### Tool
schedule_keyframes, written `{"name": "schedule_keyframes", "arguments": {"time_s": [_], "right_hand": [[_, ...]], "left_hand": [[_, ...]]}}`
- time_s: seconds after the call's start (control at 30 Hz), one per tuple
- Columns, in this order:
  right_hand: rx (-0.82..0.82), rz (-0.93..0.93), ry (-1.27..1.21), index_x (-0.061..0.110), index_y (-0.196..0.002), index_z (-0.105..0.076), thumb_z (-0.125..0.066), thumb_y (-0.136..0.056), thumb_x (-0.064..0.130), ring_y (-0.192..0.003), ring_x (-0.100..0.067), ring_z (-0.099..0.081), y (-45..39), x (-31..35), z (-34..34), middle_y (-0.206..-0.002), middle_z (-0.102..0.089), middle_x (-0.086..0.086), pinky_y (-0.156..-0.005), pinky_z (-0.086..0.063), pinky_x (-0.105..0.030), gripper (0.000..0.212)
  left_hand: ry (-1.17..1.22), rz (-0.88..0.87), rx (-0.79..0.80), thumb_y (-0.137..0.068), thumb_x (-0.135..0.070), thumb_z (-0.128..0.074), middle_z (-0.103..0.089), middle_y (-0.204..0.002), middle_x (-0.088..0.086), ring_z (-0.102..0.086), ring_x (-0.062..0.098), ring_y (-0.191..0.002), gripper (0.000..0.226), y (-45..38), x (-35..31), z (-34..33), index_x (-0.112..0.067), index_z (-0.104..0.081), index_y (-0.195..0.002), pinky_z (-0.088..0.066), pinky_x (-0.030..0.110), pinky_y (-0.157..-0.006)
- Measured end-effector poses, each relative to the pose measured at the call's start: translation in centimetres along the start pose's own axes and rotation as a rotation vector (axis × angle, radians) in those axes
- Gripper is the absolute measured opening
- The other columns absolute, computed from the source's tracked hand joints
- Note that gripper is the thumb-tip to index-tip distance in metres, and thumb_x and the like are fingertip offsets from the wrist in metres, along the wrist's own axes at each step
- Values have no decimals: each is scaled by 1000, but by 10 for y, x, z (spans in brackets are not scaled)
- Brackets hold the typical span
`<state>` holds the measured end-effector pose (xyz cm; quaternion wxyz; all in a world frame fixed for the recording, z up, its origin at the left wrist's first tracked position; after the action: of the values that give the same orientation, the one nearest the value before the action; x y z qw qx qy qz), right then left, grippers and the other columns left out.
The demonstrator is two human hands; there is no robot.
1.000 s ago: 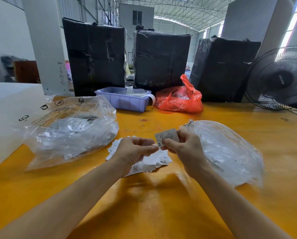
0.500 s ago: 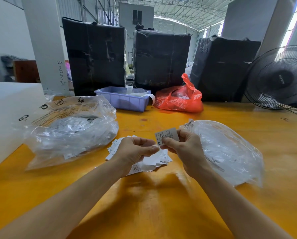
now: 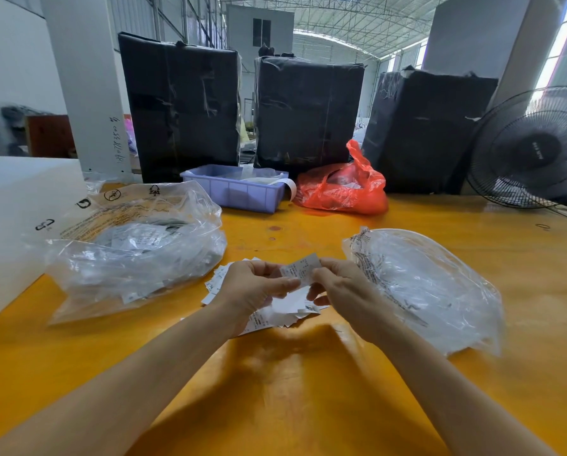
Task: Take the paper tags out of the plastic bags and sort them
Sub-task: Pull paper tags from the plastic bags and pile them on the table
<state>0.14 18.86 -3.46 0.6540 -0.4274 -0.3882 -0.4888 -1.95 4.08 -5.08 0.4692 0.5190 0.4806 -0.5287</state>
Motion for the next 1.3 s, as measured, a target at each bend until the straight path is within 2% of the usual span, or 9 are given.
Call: {"name": "schedule_keyframes", "arguments": {"time_s": [0.17,0.3,0.43,0.53,0.67,0.8,0.9,1.07,1.3], "right_hand": [[94,-23,29,-1,-91,-64,-34,-95,0,-69,-15,-50,4,4,-2,-80,-56,-12,-62,-44,-23,30],[-4,53,22,1,-96,-66,-48,-94,1,-62,-9,-56,2,2,1,-74,-62,-5,-61,-49,-22,18],[-151,77,-54,12,-84,-67,-55,-91,2,-55,-5,-58,-2,-2,5,-72,-66,-3,-56,-50,-17,17],[-202,66,-95,10,-81,-67,-56,-91,3,-53,-2,-58,-3,-4,9,-71,-66,-3,-53,-49,-15,16],[-92,37,-26,8,-88,-68,-48,-95,3,-60,-11,-57,-4,-5,6,-71,-64,-5,-58,-50,-21,21],[35,13,-48,17,-88,-67,-40,-97,1,-62,-9,-55,-2,-3,2,-69,-62,-1,-58,-48,-21,32],[94,21,1,13,-95,-67,-43,-96,4,-65,-10,-55,-1,-3,1,-74,-63,-2,-60,-50,-23,26],[-34,57,-69,13,-110,-61,-49,-96,6,-59,-9,-58,-4,-6,1,-74,-60,-5,-60,-52,-22,21],[-69,27,-123,12,-96,-68,-55,-93,9,-62,-13,-60,-6,-11,5,-76,-65,-9,-62,-51,-24,13]], "left_hand": [[21,1,32,-68,-1,-78,-66,-57,0,-55,2,-43,24,1,1,-1,2,-68,-90,-39,13,-42],[-22,-33,62,-66,-5,-80,-68,-65,3,-56,7,-51,28,2,1,-1,3,-69,-90,-43,20,-54],[-17,-7,50,-66,-5,-80,-68,-65,3,-55,4,-48,25,0,0,1,1,-70,-88,-42,16,-47],[-12,40,49,-65,-7,-81,-69,-67,2,-55,6,-51,25,-1,0,1,-2,-72,-88,-41,22,-56],[-4,39,45,-67,-6,-79,-69,-63,-2,-56,3,-49,19,0,0,2,-9,-71,-84,-41,20,-53],[-58,-1,48,-68,-7,-80,-68,-58,-2,-50,2,-43,14,1,1,2,-12,-72,-79,-37,14,-44],[-71,-33,50,-66,-13,-81,-69,-58,-3,-49,-1,-41,12,3,0,1,-12,-72,-73,-36,11,-41],[-52,-41,8,-60,-27,-80,-70,-60,-2,-55,-1,-44,23,4,-2,1,-13,-71,-77,-39,12,-42],[-22,-19,-20,-78,-25,-72,-69,-60,-1,-58,1,-46,16,4,-3,0,-8,-72,-79,-40,12,-44]]}}
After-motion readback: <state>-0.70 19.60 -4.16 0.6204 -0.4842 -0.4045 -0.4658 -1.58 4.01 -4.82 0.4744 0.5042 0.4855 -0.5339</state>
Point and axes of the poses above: each hand's wrist, its own y-axis away from the middle knuckle, its own z-axis out of the back of the hand, x = y × z, the point moved 2 cm from there along -y, towards the middle knuckle
